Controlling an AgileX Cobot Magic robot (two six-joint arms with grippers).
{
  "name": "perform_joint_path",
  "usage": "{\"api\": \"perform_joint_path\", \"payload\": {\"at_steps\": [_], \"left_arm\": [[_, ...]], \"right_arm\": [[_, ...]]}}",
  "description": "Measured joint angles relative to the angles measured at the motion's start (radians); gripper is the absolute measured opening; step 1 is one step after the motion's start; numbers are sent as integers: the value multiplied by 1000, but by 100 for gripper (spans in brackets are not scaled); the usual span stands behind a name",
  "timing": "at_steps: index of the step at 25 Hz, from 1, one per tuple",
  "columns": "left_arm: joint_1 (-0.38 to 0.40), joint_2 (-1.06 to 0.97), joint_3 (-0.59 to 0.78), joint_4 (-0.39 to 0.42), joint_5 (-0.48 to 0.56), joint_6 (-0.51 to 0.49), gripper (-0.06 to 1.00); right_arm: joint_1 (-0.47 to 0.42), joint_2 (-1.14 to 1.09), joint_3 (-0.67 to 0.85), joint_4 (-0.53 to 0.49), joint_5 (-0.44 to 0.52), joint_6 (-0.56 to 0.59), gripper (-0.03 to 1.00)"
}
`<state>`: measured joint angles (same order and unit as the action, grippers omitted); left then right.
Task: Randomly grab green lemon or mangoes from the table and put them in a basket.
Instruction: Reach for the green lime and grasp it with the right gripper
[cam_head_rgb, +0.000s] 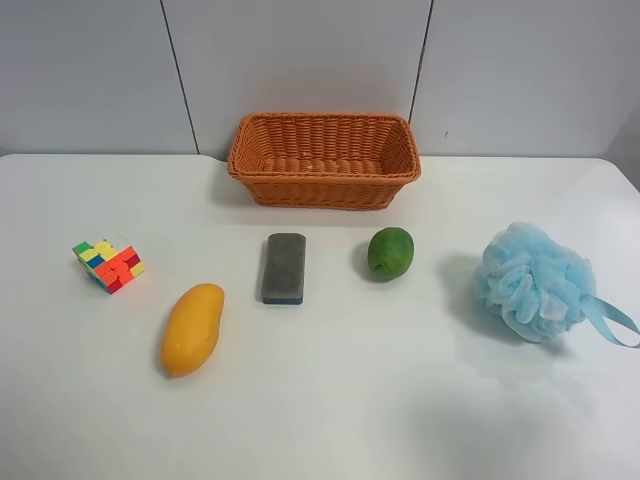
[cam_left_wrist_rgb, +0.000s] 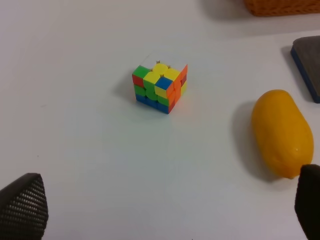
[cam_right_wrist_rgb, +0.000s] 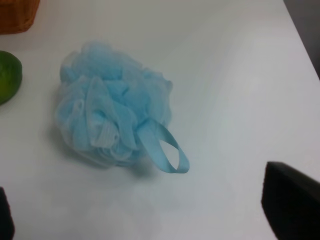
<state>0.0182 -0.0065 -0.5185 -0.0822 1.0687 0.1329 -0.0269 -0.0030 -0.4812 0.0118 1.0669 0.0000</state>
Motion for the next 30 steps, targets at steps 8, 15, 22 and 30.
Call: {"api": "perform_joint_path", "payload": {"at_steps": [8,15,22,30], "left_arm": [[0,0,0,0,0,0,99],[0,0,0,0,0,0,99],[0,0,0,0,0,0,99],[0,0,0,0,0,0,99]], "right_arm": [[0,0,0,0,0,0,99],[0,0,0,0,0,0,99],[0,47,-15,31,1,0,99],[0,419,-212,115,-4,-15,99]]}}
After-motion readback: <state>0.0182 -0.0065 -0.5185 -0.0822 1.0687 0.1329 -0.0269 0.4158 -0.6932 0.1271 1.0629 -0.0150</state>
